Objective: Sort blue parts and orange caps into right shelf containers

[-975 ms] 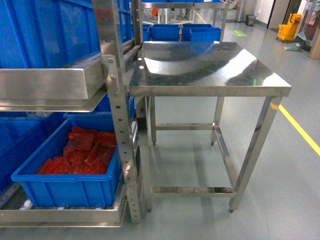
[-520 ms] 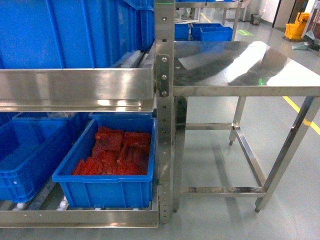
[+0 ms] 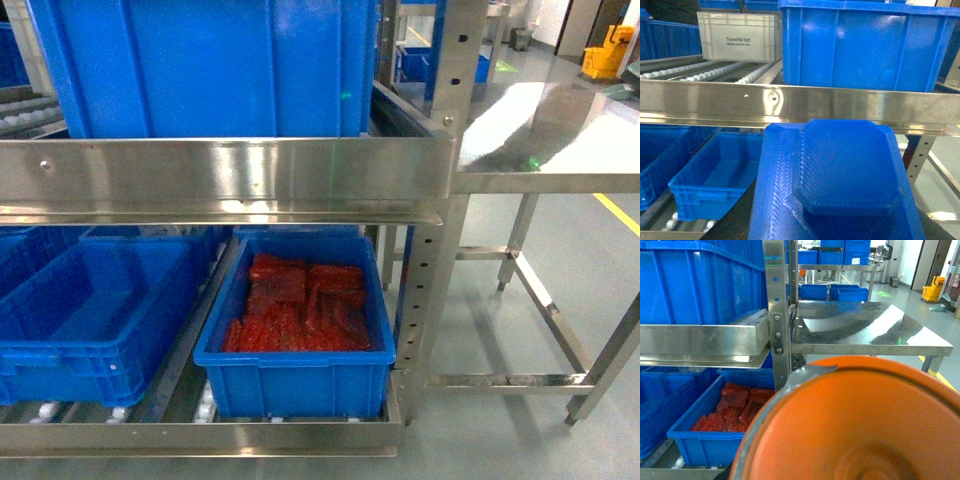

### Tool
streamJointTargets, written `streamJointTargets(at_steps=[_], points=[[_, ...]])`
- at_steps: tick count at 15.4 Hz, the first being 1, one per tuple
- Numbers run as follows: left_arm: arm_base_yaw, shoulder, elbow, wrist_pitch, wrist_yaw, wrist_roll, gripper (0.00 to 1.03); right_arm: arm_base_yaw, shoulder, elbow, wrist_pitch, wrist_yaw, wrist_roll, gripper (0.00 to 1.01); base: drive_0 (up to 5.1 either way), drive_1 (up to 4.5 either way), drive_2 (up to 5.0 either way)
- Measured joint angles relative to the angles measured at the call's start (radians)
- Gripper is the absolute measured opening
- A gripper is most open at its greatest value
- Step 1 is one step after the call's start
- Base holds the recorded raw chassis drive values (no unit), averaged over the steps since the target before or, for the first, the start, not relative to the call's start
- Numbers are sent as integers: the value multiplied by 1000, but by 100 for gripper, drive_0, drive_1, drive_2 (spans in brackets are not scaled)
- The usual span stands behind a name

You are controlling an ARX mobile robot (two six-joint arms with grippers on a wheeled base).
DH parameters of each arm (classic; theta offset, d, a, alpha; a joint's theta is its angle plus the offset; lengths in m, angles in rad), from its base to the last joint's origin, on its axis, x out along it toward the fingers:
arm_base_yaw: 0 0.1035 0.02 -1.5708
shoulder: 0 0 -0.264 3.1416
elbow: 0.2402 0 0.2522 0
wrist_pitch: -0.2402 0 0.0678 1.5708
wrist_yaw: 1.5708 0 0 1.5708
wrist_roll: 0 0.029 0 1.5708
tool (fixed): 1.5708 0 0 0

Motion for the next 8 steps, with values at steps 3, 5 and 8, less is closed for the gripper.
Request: streamJointTargets(at_steps=[3, 5, 8], points=[[0, 0, 0, -1, 2, 0, 42, 0, 0, 0, -2, 0, 0, 43, -509, 236, 236], [0, 0, 0, 0, 1, 0, 42, 0, 0, 0, 1, -1, 0, 43, -513, 233, 233], [0, 0, 0, -1, 1, 0, 42, 0, 0, 0, 2, 0, 0, 43, -510, 236, 236]])
